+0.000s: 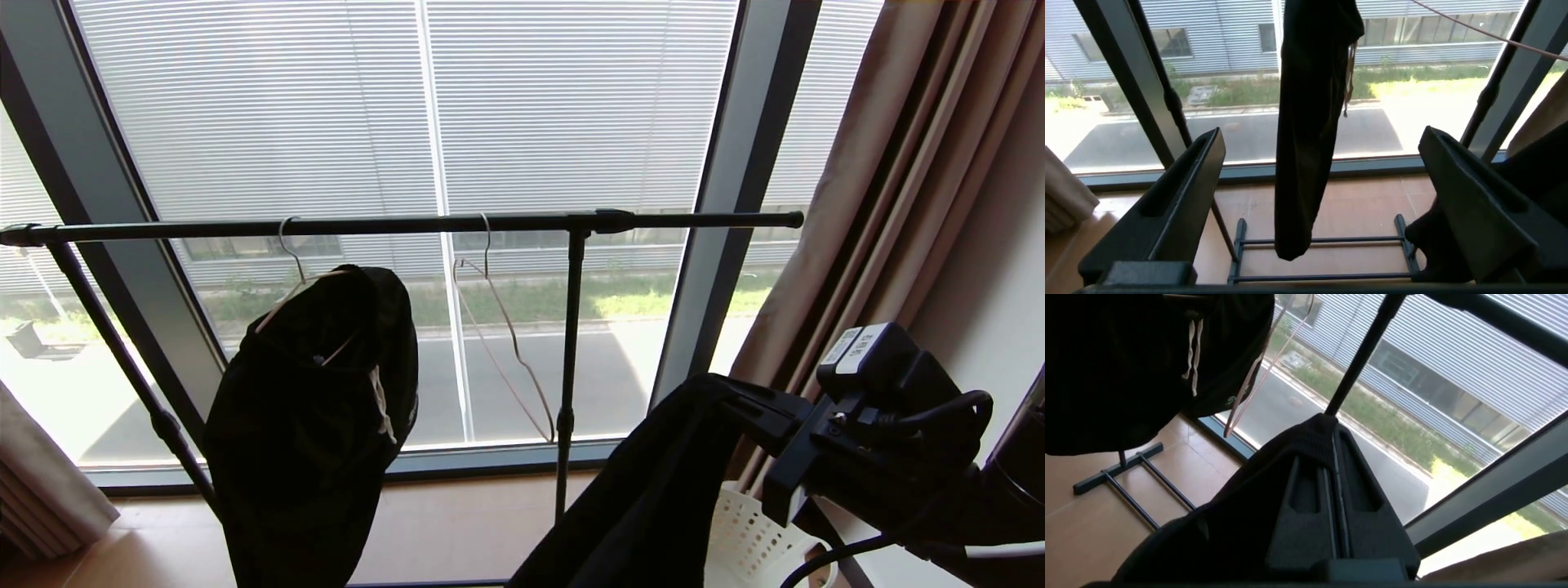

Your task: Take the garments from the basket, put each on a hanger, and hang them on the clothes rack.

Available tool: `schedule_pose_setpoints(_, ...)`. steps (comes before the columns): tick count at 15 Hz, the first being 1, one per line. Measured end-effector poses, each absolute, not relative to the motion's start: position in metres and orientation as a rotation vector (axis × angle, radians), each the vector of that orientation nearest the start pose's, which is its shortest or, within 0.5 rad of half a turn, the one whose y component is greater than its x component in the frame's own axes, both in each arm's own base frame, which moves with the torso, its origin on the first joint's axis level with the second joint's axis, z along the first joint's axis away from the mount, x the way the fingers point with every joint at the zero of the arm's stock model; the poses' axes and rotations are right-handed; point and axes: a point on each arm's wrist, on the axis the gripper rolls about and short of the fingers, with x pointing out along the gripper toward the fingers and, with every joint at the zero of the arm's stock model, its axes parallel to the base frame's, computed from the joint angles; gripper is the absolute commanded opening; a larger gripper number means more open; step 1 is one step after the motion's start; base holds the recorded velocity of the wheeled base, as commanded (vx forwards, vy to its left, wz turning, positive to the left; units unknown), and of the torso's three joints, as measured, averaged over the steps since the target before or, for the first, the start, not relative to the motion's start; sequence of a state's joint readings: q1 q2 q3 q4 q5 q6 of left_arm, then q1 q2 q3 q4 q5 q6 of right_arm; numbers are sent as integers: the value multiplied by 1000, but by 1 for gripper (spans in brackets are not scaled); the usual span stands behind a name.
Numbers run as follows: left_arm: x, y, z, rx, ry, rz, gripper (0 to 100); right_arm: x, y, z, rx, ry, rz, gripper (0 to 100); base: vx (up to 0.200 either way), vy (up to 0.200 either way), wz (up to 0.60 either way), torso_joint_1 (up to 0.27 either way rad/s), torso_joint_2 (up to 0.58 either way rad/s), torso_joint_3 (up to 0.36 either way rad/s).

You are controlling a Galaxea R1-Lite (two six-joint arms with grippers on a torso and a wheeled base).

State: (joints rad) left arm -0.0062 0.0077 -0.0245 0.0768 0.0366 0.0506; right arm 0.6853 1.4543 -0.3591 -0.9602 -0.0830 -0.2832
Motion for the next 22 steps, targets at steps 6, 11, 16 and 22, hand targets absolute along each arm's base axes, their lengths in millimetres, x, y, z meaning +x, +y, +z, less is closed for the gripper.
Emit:
schedule_pose_setpoints(6,-24,1,75,52,61,28,100,166,134,162,-327,47,618,0,-67,0,0,2,0,1)
schedule_pose_setpoints(11,-24,1,75,52,60,28,100,166,134,162,-328,48,619,0,-160,0,0,-2,1,0)
schedule_pose_setpoints(16,-23,1,75,55,78,23,100,169,136,161,-328,52,614,0,0,0,0,0,0,0)
schedule_pose_setpoints(22,21,-2,128,-34,339,-80,100,208,163,190,-261,-12,409,0,0,0,0,0,0,0)
